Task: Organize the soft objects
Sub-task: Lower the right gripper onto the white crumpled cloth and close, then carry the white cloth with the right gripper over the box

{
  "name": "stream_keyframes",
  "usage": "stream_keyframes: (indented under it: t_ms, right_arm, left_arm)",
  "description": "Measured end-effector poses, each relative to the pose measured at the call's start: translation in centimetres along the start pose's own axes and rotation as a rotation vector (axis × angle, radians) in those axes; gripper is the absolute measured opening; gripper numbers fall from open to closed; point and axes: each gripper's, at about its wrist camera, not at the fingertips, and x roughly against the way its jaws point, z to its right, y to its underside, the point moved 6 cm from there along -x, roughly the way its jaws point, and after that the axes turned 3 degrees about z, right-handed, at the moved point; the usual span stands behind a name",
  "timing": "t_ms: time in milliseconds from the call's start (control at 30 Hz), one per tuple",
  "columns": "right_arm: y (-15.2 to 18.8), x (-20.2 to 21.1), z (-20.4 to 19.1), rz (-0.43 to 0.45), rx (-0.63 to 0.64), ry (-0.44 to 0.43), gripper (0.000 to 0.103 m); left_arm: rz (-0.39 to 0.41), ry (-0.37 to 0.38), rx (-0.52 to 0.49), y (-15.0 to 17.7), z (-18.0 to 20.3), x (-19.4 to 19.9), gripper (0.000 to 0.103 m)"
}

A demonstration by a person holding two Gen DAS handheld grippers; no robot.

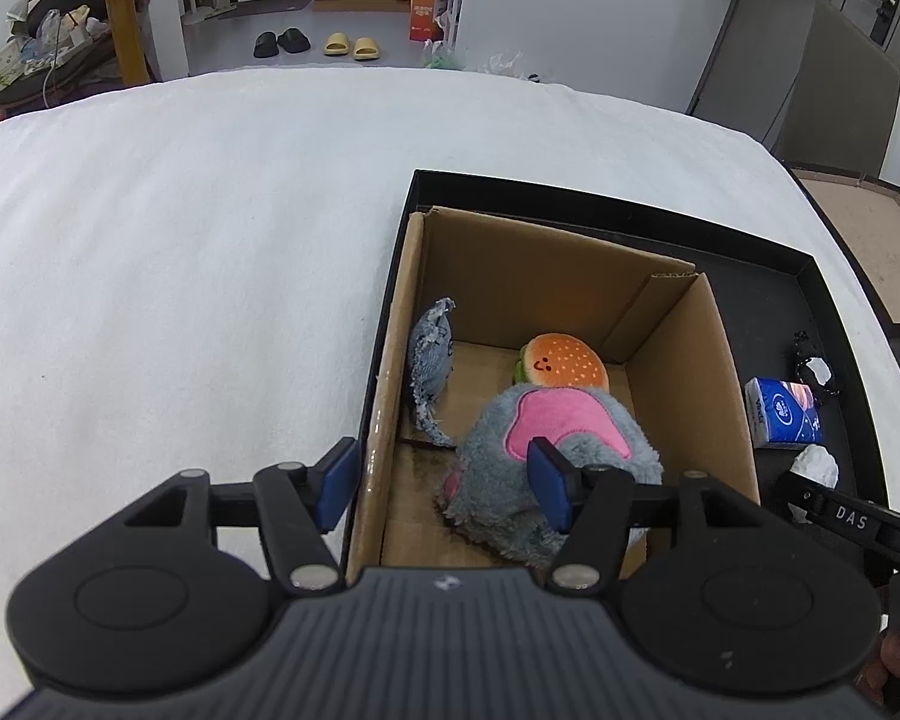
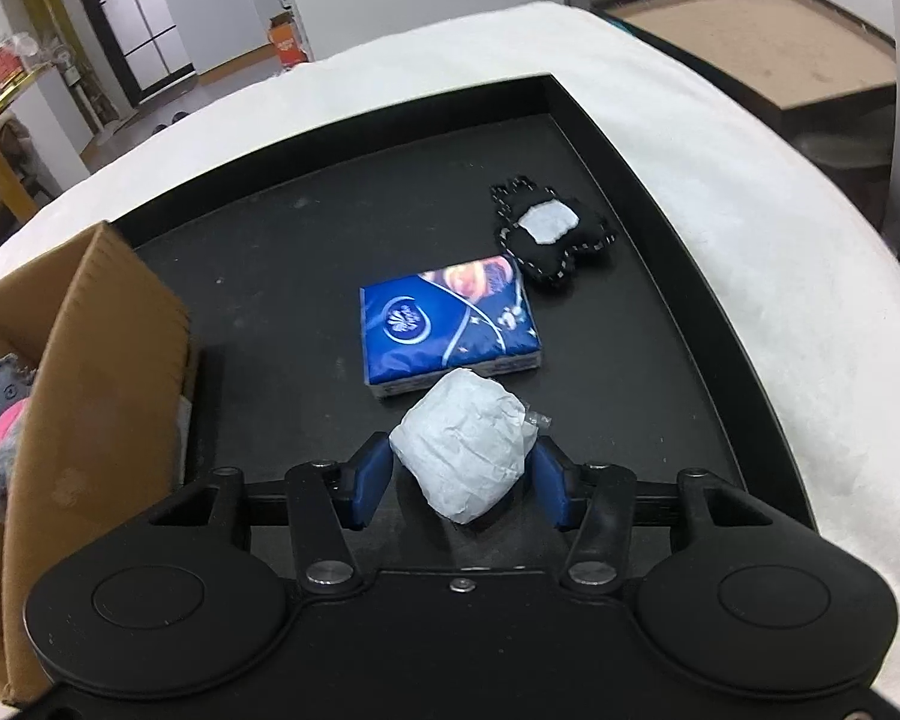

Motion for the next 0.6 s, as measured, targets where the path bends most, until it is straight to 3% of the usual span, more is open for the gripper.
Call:
stream_keyframes:
  t_ms: [600]
  right_arm:
    - [-4.8, 6.2, -5.7, 0.123, 0.035, -0.1, 0.05]
  left_arm:
    - [0.003, 0.049, 0.05, 0.2, -1.6, 0.3, 0.06]
